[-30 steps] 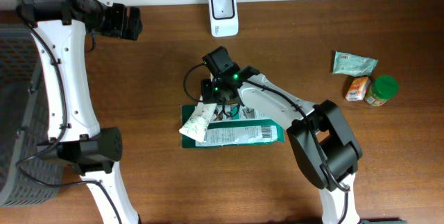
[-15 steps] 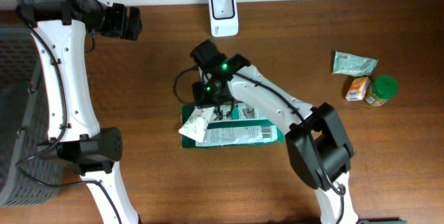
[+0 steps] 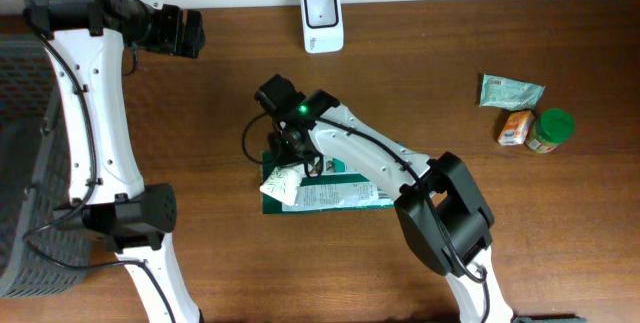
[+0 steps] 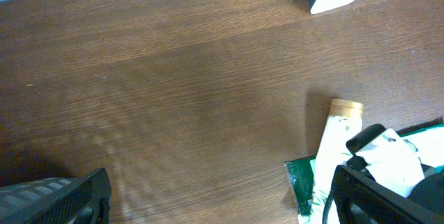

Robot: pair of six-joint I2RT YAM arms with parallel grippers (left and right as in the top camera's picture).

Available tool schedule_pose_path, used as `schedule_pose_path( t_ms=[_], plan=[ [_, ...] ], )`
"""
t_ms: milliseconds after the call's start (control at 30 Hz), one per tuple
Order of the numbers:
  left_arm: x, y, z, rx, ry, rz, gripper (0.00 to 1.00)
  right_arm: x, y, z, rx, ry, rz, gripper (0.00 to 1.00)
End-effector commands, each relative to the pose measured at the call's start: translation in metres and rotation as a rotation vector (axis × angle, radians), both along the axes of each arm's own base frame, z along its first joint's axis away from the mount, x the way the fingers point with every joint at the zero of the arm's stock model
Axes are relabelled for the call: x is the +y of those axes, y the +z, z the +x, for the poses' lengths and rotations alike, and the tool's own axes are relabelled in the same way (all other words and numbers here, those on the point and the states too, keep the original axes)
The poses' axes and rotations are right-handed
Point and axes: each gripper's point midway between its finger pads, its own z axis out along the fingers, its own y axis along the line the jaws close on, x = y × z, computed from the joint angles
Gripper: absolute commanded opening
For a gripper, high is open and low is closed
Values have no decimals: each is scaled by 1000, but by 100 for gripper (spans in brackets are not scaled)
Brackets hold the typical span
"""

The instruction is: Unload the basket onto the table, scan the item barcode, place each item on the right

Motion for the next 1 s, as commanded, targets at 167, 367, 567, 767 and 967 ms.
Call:
schedule_pose_path(
  t_ms=[167, 367, 567, 767, 967],
  plan=[
    [1, 6, 0, -20, -12, 2, 99, -16, 24, 15, -88, -41, -64, 4],
    [1, 6, 0, -20, -12, 2, 99, -17, 9, 17, -91, -43, -82, 4],
    [1, 6, 0, -19, -12, 2, 99, -18, -10, 16, -61, -40, -107, 4],
    [1, 6, 0, -19, -12, 2, 99, -15, -87, -10, 144, -17, -120, 4],
    [1, 6, 0, -20, -12, 2, 99, -11, -89, -6, 143, -6, -113, 7]
  ],
)
